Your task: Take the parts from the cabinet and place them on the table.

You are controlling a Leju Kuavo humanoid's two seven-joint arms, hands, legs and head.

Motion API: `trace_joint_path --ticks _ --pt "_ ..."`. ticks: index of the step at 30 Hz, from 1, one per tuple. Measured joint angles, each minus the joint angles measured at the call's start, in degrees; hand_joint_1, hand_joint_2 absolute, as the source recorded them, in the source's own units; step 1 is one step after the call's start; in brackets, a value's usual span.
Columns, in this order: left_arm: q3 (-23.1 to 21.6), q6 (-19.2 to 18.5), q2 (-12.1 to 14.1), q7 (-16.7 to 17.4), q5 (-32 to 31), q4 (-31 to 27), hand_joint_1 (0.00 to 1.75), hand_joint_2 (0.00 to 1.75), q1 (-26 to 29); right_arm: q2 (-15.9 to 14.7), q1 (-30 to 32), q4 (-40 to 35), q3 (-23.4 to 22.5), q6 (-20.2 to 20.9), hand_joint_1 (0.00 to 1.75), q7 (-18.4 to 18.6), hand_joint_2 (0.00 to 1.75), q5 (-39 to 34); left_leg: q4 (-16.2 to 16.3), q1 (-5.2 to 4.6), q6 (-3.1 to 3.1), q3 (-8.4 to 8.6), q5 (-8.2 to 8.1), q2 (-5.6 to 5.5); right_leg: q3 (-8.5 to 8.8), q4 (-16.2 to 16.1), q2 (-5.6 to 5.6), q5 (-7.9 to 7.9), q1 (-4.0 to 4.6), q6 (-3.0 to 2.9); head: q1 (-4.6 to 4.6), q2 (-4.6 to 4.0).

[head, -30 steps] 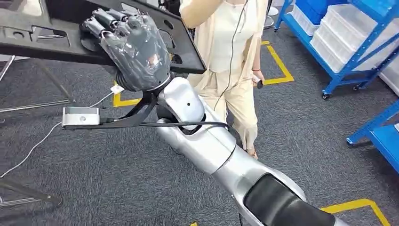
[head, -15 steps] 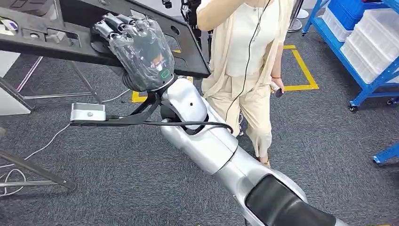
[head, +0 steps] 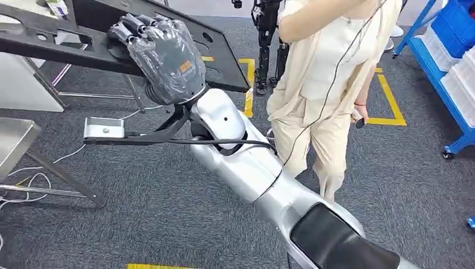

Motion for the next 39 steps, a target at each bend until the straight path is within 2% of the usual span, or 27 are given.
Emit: trace_joint_path --ticks 2,3,5,6,7,8,11,12,13,14,16,17,18,20,21,22,25,27,29,31,32,33,34,36,37,38,39 --pt "0.0 0.39 0.0 0.52 -0.11 0.0 0.0 1.75 0.04 -0.5 0.51 0.48 -0.18 -0.02 1.75 0.0 1.75 -0.07 0.03 0.0 0.0 -0.05 -0.01 -1.66 -3.1 5.35 0.28 -1.17 -0.25 0.51 0.02 0.0" --pt "0.0 0.42 0.0 0.74 -0.2 0.0 0.0 1.75 0.13 -0.59 0.63 0.64 -0.18 -0.02 1.75 0.0 1.75 -0.11 0.07 0.04 -0.03 -0.04 -0.02 -2.38 -2.74 4.09 0.34 -0.35 -0.41 1.01 0.04 0.0" --pt "0.0 0.46 -0.04 0.96 -0.31 0.0 0.0 1.75 0.25 -0.57 0.59 0.7 -0.18 -0.04 1.75 0.0 1.75 -0.13 0.35 0.2 -0.29 0.01 -0.14 -3.86 1.19 -4.74 0.78 3.7 -0.99 2.32 0.04 0.0" --pt "0.0 0.44 -0.04 0.96 -0.35 0.0 0.0 1.75 0.25 -0.57 0.5 0.7 -0.18 -0.06 1.75 0.0 1.75 -0.15 0.6 0.29 -0.56 -0.04 -0.29 -4.52 3.56 -9.77 2.0 5.66 -1.39 2.83 0.04 0.0" --pt "0.0 0.35 0.0 0.96 -0.35 0.0 0.0 1.75 0.24 -0.61 0.56 0.77 -0.2 -0.06 1.75 0.0 1.75 -0.15 1.12 0.03 -1.1 -0.33 -0.59 -5.11 4.05 -11.58 3.52 5.91 -1.54 2.74 0.02 0.0" --pt "-0.02 0.31 0.02 0.94 -0.35 0.0 0.0 1.75 0.25 -0.55 0.59 0.83 -0.15 -0.06 1.75 -0.04 1.75 -0.13 1.19 0.07 -1.45 -0.61 -0.66 -5.49 4.5 -11.79 2.62 6.11 -1.56 2.28 0.0 0.0" --pt "-0.02 -0.11 0.02 0.9 -0.35 0.0 0.0 1.75 0.68 -0.35 0.57 0.94 -0.13 -0.06 1.75 -0.02 1.75 -0.17 0.91 0.7 -2.49 -0.94 -0.48 -6.18 4.59 -11.94 1.85 6.42 -1.09 1.25 -0.02 0.0" --pt "-0.02 -0.15 0.18 0.79 -0.37 0.0 0.0 1.75 0.7 -0.13 0.49 0.94 -0.11 -0.06 1.75 -0.02 1.75 -0.17 1.48 0.85 -2.58 -1.05 -0.92 -5.05 4.76 -12.24 1.34 6.69 -1.66 0.81 -0.02 0.0" --pt "-0.02 -0.17 0.11 0.68 -0.44 0.02 0.0 1.75 0.69 0.17 0.44 0.94 -0.11 -0.06 1.75 0.02 1.75 -0.17 3.48 0.5 -2.77 -1.92 -2.24 -2.2 4.89 -12.27 0.98 6.52 -1.49 0.48 -0.22 0.0" --pt "-0.04 -0.24 0.11 0.66 -0.48 0.0 0.0 1.75 0.6 0.17 0.31 0.94 -0.11 -0.06 1.75 0.02 1.75 -0.2 7.34 0.63 -3.03 -3.77 -4.32 -0.68 4.96 -12.27 0.47 6.43 -1.34 -0.01 -0.24 0.0" --pt "-0.09 -0.2 0.11 0.66 -0.52 0.02 0.0 1.75 0.47 0.09 0.4 1.08 -0.2 -0.06 1.75 0.07 1.75 -0.26 16.4 0.77 -3.31 -8.52 -8.1 0.23 4.98 -12.26 -0.79 6.24 -0.93 -0.29 -0.22 0.0" --pt "-0.09 -0.11 0.13 0.79 -0.59 0.02 0.0 1.75 0.51 0.09 0.52 1.23 -0.18 -0.06 1.75 0.07 1.75 -0.28 18.97 0.78 -3.37 -9.99 -8.55 0.34 4.96 -12.25 -1.33 6.19 -0.83 -0.35 -0.24 0.0" --pt "-0.09 0.13 0.2 1.05 -0.61 0.0 0.0 1.75 0.55 0.11 0.59 1.32 -0.15 -0.06 1.75 0.07 1.75 -0.33 18.6 0.78 -3.33 -9.98 -7.64 0.37 5.0 -12.25 -1.9 6.12 -0.73 -0.41 -0.24 0.0" --pt "-0.11 0.53 0.39 2.06 -1.16 0.0 0.0 1.75 0.59 0.15 0.53 1.34 -0.15 -0.06 1.75 0.07 1.75 -0.46 10.08 0.75 -2.98 -5.75 -2.91 0.91 5.18 -12.24 -2.92 5.98 -0.65 -0.51 -0.24 0.0" --pt "-0.13 0.64 0.52 2.45 -1.33 0.0 0.0 1.75 0.57 0.22 0.46 1.34 -0.15 -0.06 1.75 0.07 1.75 -0.46 4.76 0.65 -2.69 -2.77 -0.77 2.47 5.38 -12.24 -3.32 5.82 -0.57 -0.37 -0.24 0.0" --pt "-0.15 0.72 0.52 2.67 -1.62 0.02 0.0 1.75 0.45 0.26 0.39 1.34 -0.2 -0.06 1.75 0.07 1.75 -0.46 1.72 0.21 -2.4 -1.24 -0.95 5.14 5.52 -12.24 -3.68 5.65 -0.2 -0.12 -0.22 0.0" --pt "-0.15 0.81 0.59 2.93 -1.64 0.02 0.0 1.75 0.29 0.24 0.3 1.36 -0.22 -0.06 1.75 0.07 1.75 -0.5 1.73 -0.24 -1.87 -1.38 -0.83 3.34 5.73 -12.33 -4.89 5.29 0.12 0.57 -0.11 0.0" --pt "-0.15 0.9 0.66 3.67 -1.53 0.02 0.0 1.75 0.32 0.59 0.23 1.29 -0.24 -0.06 1.75 0.09 1.75 -0.61 0.55 0.19 -0.93 -0.6 -0.14 1.87 5.73 -12.24 -5.58 4.78 0.59 1.32 -0.07 0.0" --pt "-0.15 1.09 0.52 4.57 -1.62 0.02 0.0 1.75 0.27 0.46 -0.06 1.29 -0.28 -0.06 1.75 0.07 1.75 -0.66 0.23 0.22 -0.33 -0.24 0.18 1.04 3.91 -7.12 -1.19 2.38 -0.1 1.0 -0.17 0.0" --pt "-0.17 1.29 0.57 5.29 -1.77 0.02 0.0 1.75 0.0 0.13 0.28 1.4 -0.33 -0.04 1.75 0.11 1.75 -0.72 0.24 0.21 -0.24 -0.35 0.19 -0.51 -0.74 1.83 0.08 -0.94 -0.33 0.58 -0.02 0.0" --pt "-0.17 1.33 0.57 5.6 -1.79 0.02 0.0 1.75 0.02 -0.07 0.62 1.49 -0.35 0.0 1.75 0.11 1.75 -0.72 0.28 0.2 -0.24 -0.38 0.19 -1.32 -2.7 5.24 0.25 -1.72 -0.36 0.78 0.02 0.0" --pt "-0.17 1.33 0.55 5.77 -1.79 0.02 0.0 1.75 0.04 -0.13 0.79 1.56 -0.31 0.02 1.75 0.11 1.75 -0.7 0.29 0.2 -0.25 -0.35 0.19 -2.15 -3.29 5.55 0.35 -1.26 -0.37 1.2 0.02 0.0" --pt "-0.15 1.33 0.5 5.88 -1.79 0.02 0.0 1.75 0.1 -0.13 0.78 1.64 -0.28 0.09 1.75 0.11 1.75 -0.7 0.32 0.2 -0.26 -0.33 0.18 -2.92 -2.4 3.11 0.38 0.17 -0.4 1.72 0.0 0.0" --pt "-0.15 1.4 0.33 5.95 -1.79 0.02 0.0 1.75 0.08 -0.05 0.7 1.64 -0.26 0.2 1.75 0.11 1.75 -0.72 0.5 0.23 -0.42 -0.22 0.1 -4.47 2.2 -7.08 1.19 4.73 -0.81 2.78 0.0 0.0" --pt "-0.15 1.42 0.33 5.95 -1.75 0.02 0.0 1.75 0.08 0.02 0.61 1.66 -0.26 0.35 1.75 0.11 1.75 -0.76 0.69 0.24 -0.68 -0.4 -0.03 -5.07 4.17 -11.6 3.21 6.29 -1.2 2.97 0.02 0.0" --pt "-0.15 1.49 0.37 5.97 -1.68 0.02 0.0 1.75 0.05 0.13 0.59 1.73 -0.26 0.42 1.75 0.09 1.75 -0.79 1.11 -0.12 -1.1 -0.66 -0.29 -5.67 4.59 -12.16 3.57 6.39 -1.17 2.34 -0.04 0.0" --pt "-0.13 1.57 0.37 5.95 -1.57 0.02 0.0 1.75 0.14 0.24 0.62 1.75 -0.15 0.66 1.75 0.04 1.75 -0.83 0.99 0.03 -1.39 -0.88 -0.17 -5.82 4.51 -12.16 2.92 6.56 -1.11 1.89 -0.06 0.0"
